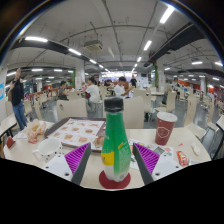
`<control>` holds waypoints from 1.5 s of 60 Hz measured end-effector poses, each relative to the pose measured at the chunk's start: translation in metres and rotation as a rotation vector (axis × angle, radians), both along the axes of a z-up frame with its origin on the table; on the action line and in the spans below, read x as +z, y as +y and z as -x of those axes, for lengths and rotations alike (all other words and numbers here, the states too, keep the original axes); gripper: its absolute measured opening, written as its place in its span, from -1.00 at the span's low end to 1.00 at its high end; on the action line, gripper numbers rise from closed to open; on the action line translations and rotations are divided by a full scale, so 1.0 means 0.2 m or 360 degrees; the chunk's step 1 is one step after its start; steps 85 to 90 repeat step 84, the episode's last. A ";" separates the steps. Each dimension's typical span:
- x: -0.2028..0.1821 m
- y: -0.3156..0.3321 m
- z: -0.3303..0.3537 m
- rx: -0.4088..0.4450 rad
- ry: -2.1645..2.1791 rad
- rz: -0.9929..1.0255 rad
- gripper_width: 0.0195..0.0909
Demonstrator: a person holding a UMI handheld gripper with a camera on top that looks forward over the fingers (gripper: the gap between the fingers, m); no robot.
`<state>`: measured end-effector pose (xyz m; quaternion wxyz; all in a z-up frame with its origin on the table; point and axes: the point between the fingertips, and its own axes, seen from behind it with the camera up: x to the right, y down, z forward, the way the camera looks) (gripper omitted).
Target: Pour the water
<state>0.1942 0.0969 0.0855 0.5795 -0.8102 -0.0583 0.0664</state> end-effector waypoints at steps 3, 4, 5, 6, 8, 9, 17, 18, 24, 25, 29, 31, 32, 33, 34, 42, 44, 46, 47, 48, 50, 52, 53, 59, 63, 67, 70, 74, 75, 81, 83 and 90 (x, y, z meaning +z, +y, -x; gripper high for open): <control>0.03 -0.05 -0.01 -0.0021 -0.0004 0.0013 0.85; 0.04 -0.07 -0.01 -0.0035 -0.0006 0.0018 0.85; 0.04 -0.08 -0.02 -0.0049 -0.0004 0.0027 0.85; 0.05 -0.10 -0.03 -0.0066 -0.0005 0.0038 0.84; 0.05 -0.16 -0.03 -0.0103 -0.0005 0.0072 0.85; 0.05 -0.18 -0.04 -0.0119 -0.0003 0.0091 0.85; 0.09 -0.42 -0.03 -0.0265 -0.0007 0.0208 0.85; 0.11 -0.46 -0.03 -0.0288 -0.0006 0.0223 0.84; 0.17 -0.66 0.03 -0.0432 -0.0018 0.0311 0.85; 0.18 -0.69 0.05 -0.0451 -0.0021 0.0319 0.84; 0.24 -0.79 0.13 -0.0525 -0.0014 0.0339 0.85; 0.26 -0.84 0.17 -0.0547 -0.0015 0.0342 0.85; 0.27 -0.86 0.19 -0.0558 -0.0013 0.0344 0.85; 0.28 -0.88 0.22 -0.0568 -0.0008 0.0351 0.85; 0.29 -0.90 0.24 -0.0575 -0.0003 0.0360 0.85; 0.38 -1.08 0.43 -0.0653 0.0032 0.0414 0.85; 0.39 -1.12 0.49 -0.0664 0.0035 0.0435 0.84; 0.41 -1.16 0.53 -0.0673 0.0037 0.0448 0.85; 0.42 -1.18 0.55 -0.0675 0.0038 0.0453 0.85; 0.43 -1.19 0.58 -0.0678 0.0039 0.0458 0.85; 0.44 -1.23 0.62 -0.0686 0.0040 0.0470 0.84; 0.45 -1.26 0.67 -0.0688 0.0037 0.0482 0.84; 0.46 -1.28 0.69 -0.0687 0.0032 0.0486 0.85; 0.49 -1.35 0.77 -0.0690 -0.0030 0.0502 0.84; 0.51 -1.38 0.82 -0.0688 -0.0041 0.0503 0.85; 0.53 -1.40 0.84 -0.0688 -0.0042 0.0498 0.85; 0.55 -1.42 0.86 -0.0700 -0.0025 0.0496 0.84; 0.57 -1.44 0.85 -0.0710 -0.0040 0.0495 0.84; 0.58 -1.44 0.85 -0.0711 -0.0043 0.0495 0.84; 0.59 -1.44 0.83 -0.0703 -0.0035 0.0500 0.84; 0.59 -1.43 0.83 -0.0696 -0.0024 0.0499 0.85; 0.59 -1.43 0.82 -0.0691 -0.0018 0.0496 0.84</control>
